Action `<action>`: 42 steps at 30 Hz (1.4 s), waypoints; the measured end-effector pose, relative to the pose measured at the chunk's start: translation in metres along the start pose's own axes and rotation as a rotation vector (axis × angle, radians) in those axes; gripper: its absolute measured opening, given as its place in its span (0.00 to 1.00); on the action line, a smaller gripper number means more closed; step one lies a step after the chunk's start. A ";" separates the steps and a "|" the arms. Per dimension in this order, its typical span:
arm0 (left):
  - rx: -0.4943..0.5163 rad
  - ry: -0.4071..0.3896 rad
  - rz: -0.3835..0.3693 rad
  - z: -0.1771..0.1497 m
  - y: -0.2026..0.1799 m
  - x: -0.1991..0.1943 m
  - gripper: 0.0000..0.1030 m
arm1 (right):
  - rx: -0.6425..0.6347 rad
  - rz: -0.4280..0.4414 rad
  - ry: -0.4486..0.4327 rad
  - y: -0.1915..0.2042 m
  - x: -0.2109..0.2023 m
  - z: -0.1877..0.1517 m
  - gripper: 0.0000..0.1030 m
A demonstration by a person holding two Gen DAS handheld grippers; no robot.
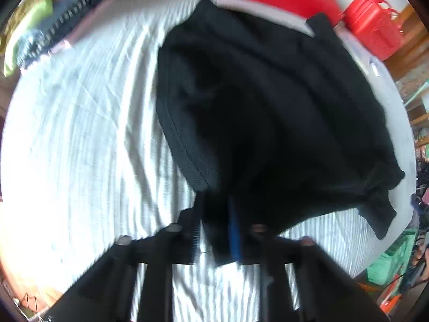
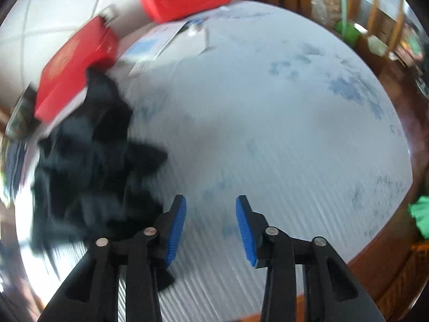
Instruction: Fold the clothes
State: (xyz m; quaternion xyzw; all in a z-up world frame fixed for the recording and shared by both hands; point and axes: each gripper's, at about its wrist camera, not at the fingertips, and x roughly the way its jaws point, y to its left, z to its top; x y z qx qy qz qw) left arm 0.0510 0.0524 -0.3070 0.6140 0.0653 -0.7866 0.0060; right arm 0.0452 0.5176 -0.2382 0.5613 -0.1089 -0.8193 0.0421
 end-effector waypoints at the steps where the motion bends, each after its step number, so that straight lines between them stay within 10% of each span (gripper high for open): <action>1: 0.017 -0.018 0.008 -0.005 -0.001 -0.007 0.55 | -0.017 0.036 0.022 -0.001 0.000 -0.005 0.52; 14: 0.074 -0.020 0.122 0.008 -0.006 0.041 0.64 | -0.249 0.067 0.082 0.066 0.014 -0.064 0.81; 17: 0.058 -0.033 0.076 0.005 -0.009 0.041 0.24 | -0.302 0.052 0.082 0.089 0.026 -0.068 0.84; 18: 0.063 -0.040 0.074 0.002 -0.007 0.035 0.14 | -0.326 0.048 0.081 0.096 0.030 -0.070 0.82; 21: 0.076 -0.060 0.066 -0.008 -0.002 0.018 0.11 | -0.364 0.070 0.098 0.114 0.032 -0.073 0.09; 32: 0.149 0.005 0.064 -0.043 0.012 0.000 0.11 | -0.460 0.213 0.224 0.114 -0.075 -0.115 0.09; 38: 0.207 0.133 0.060 0.004 0.006 0.034 0.11 | -0.431 0.162 0.196 0.138 -0.047 -0.032 0.09; 42: 0.155 0.133 0.019 0.060 0.013 0.038 0.46 | -0.400 0.124 0.176 0.153 -0.026 0.029 0.48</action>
